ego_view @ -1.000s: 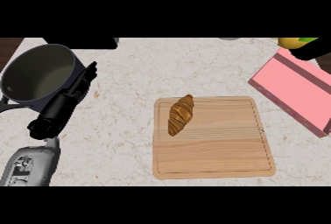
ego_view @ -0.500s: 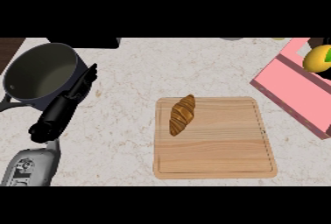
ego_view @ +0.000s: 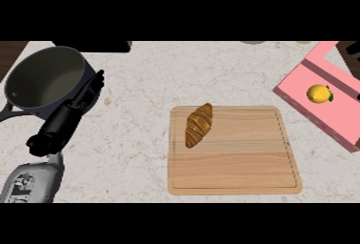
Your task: Pick the lemon from the cutting board and place it in the cardboard box
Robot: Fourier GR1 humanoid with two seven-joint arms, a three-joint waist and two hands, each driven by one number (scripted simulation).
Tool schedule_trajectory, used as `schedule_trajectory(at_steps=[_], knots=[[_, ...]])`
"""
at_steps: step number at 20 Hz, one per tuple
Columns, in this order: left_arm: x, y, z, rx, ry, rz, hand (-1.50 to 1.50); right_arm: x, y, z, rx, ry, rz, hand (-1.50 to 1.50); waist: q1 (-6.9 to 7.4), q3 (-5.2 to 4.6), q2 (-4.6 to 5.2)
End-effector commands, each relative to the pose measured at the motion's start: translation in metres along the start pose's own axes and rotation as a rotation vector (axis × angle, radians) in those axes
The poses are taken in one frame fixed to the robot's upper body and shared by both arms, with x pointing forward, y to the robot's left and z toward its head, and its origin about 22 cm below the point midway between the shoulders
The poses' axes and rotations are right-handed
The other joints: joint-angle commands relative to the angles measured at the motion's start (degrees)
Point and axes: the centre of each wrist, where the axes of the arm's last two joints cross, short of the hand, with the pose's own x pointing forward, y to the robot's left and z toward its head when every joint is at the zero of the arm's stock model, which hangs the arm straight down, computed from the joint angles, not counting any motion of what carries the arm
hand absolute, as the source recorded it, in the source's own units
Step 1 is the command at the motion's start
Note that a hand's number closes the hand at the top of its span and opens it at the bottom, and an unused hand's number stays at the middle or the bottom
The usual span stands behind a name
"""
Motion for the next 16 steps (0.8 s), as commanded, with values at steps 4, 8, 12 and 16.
schedule_trajectory(at_steps=[4, 8, 12, 16], knots=[[0.000, -0.004, 0.003, 0.014, 0.010, 0.004, 0.00, 0.001, 0.002, -0.007, -0.288, -0.285, -0.521, -1.50, -0.74, 0.21, -0.48], [-0.002, 0.004, -0.003, 0.026, 0.004, -0.020, 0.00, -0.001, -0.004, -0.011, -0.377, -0.275, -0.905, -1.50, -1.17, 0.06, 0.00], [0.003, 0.001, 0.001, 0.000, -0.011, -0.005, 0.00, -0.055, -0.011, 0.021, -0.472, -0.181, -1.030, -1.50, -0.10, 0.12, 0.32], [0.008, 0.005, -0.015, 0.002, 0.004, -0.003, 0.00, -0.072, -0.008, 0.030, -0.553, -0.169, -1.070, -1.50, -0.07, 0.08, 0.39]])
